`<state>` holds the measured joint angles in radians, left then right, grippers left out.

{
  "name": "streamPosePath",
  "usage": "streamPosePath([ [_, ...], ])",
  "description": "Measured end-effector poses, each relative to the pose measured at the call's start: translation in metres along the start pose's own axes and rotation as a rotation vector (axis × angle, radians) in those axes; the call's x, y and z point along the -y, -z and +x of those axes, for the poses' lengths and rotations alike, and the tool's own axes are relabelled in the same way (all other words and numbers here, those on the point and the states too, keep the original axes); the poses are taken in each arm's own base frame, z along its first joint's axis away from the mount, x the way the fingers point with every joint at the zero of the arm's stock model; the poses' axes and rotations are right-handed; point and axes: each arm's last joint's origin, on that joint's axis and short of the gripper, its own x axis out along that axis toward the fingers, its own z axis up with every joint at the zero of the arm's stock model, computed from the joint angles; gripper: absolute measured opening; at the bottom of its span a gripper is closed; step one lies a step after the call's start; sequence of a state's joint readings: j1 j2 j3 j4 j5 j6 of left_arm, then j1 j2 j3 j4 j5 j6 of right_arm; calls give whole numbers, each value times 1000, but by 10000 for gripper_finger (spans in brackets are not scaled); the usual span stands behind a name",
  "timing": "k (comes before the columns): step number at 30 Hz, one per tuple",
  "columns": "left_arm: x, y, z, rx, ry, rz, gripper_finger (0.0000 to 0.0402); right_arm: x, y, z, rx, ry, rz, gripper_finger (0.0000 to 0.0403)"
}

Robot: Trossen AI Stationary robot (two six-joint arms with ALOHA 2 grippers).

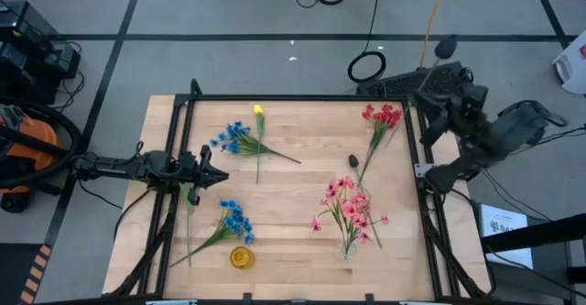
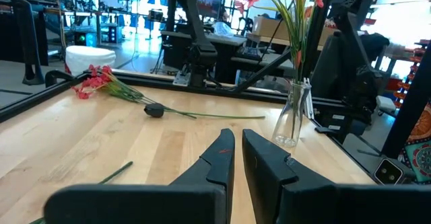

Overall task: Sort flowers into vase by color
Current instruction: Put the bottom black tulip into the yellow vase

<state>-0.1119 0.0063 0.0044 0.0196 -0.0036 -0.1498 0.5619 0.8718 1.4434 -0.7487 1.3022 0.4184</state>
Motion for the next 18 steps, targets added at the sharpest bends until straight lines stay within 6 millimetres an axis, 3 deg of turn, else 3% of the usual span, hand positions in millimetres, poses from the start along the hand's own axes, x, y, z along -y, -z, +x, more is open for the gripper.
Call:
streamPosePath([
  [3, 0, 0, 0, 0, -1, 0, 36, -31, -28, 10, 135, -55, -83, 0],
  [6, 0, 0, 0, 0, 0, 0, 36, -59, -42, 19, 291, -141, -109, 0],
  [10, 0, 0, 0, 1, 0, 0, 36, -101, -25, 40, 316, -143, -198, 0],
  [15, 0, 0, 0, 0, 0, 0, 36, -162, 11, 74, 303, -323, -253, 0],
  [18, 0, 0, 0, 0, -1, 0, 36, -190, 18, 89, 295, -369, -223, 0],
])
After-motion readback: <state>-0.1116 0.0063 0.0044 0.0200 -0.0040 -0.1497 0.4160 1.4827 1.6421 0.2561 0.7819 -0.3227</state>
